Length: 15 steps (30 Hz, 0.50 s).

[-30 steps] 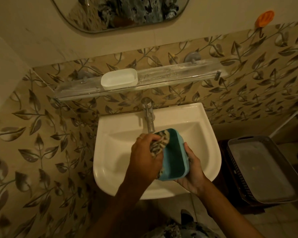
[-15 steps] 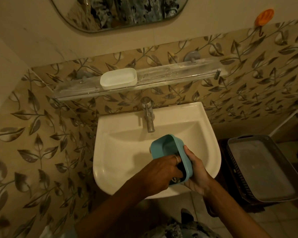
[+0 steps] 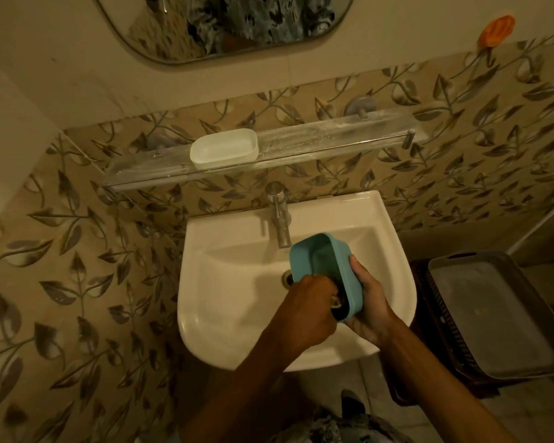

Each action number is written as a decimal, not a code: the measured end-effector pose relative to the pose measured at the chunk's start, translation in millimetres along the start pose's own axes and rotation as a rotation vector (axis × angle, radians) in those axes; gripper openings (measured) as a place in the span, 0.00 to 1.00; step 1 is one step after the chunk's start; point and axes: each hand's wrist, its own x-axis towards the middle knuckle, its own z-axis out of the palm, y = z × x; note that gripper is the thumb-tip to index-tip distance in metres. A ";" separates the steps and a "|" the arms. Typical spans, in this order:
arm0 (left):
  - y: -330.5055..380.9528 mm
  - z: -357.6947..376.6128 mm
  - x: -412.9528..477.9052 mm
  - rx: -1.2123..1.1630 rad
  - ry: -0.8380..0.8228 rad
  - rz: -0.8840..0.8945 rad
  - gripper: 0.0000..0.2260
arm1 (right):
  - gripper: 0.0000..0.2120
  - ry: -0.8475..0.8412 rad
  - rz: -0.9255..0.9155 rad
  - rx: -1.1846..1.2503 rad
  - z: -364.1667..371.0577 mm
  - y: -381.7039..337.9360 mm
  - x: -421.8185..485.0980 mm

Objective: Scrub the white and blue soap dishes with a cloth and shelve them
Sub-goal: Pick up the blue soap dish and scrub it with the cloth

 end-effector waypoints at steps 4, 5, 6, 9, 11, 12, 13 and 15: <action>-3.5 -4.0 -3.5 -0.066 -0.171 0.052 0.13 | 0.24 0.004 -0.004 -0.056 -6.4 -2.2 -2.3; -5.8 -5.8 -2.3 -0.122 -0.190 0.062 0.12 | 0.24 0.006 0.003 -0.056 -7.5 -0.7 -2.3; -7.3 -6.9 -1.3 -0.202 -0.199 0.058 0.11 | 0.24 0.011 0.007 -0.061 -8.0 1.1 -2.5; -5.8 -5.2 -0.3 -0.573 -0.164 -0.121 0.12 | 0.24 0.046 -0.018 -0.079 -5.5 8.8 -1.2; -4.3 1.6 2.0 -0.883 -0.112 -0.315 0.15 | 0.24 0.080 -0.050 -0.065 -3.0 10.5 -0.2; -2.8 5.3 2.8 -1.053 -0.084 -0.411 0.16 | 0.25 0.092 -0.064 -0.048 -2.4 9.6 0.5; -0.8 8.2 3.6 -1.226 -0.047 -0.494 0.16 | 0.26 0.098 -0.075 -0.035 -1.8 8.5 1.0; 3.4 8.1 8.5 -1.473 0.062 -0.606 0.15 | 0.26 0.091 -0.086 -0.034 0.3 7.2 1.2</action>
